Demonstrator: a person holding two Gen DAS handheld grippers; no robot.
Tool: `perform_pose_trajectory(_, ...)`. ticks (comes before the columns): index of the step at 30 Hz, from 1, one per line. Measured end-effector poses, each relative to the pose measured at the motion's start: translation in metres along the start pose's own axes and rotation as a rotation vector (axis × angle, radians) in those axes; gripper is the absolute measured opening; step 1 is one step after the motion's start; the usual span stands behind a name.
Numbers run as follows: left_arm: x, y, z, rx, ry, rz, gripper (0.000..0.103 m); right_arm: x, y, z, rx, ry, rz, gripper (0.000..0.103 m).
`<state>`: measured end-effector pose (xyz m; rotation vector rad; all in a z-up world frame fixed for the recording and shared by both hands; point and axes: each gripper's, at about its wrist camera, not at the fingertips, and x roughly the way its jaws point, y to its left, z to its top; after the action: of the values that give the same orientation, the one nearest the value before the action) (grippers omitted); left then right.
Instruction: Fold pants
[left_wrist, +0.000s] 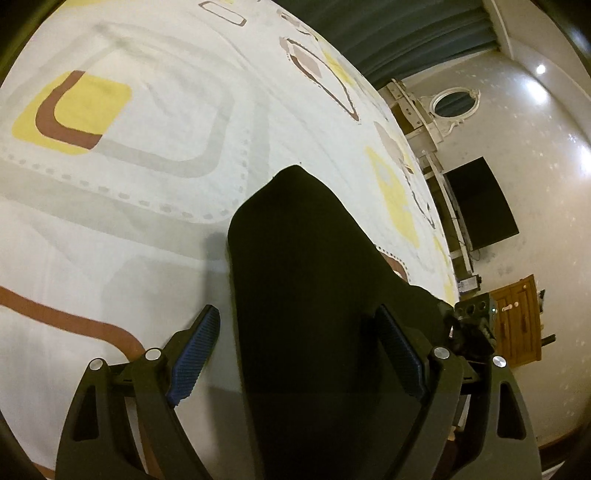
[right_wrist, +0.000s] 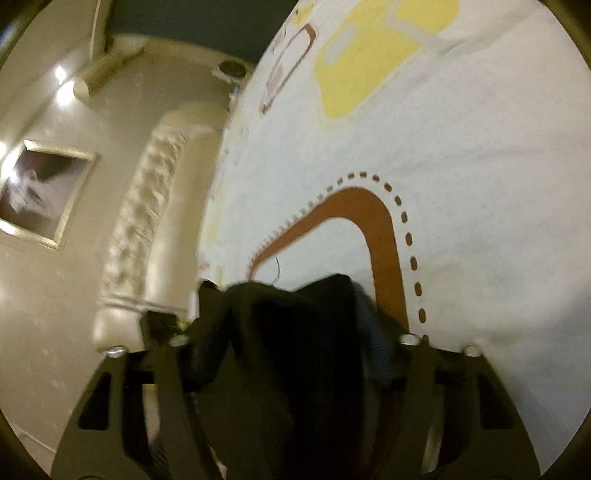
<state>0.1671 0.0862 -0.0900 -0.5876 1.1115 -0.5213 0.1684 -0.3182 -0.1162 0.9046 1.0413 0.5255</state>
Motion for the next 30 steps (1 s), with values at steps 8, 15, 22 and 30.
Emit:
perform_pose_trajectory(8, 0.0, -0.024, -0.013, 0.147, -0.05, 0.178, 0.037, 0.0, 0.007, -0.008, -0.02, -0.041, -0.002, 0.035)
perform_pose_trajectory(15, -0.007, -0.034, -0.008, 0.202, -0.084, 0.254, 0.028, -0.002, 0.021, -0.008, -0.073, -0.075, -0.014, 0.031)
perform_pose_trajectory(22, -0.012, -0.045, 0.006, 0.243, -0.137, 0.322, 0.025, 0.004, 0.032, 0.008, -0.099, -0.088, 0.011, 0.029)
perform_pose_trajectory(30, -0.012, -0.044, 0.051, 0.272, -0.182, 0.415, 0.024, 0.029, 0.044, 0.045, -0.107, -0.109, 0.025, 0.029)
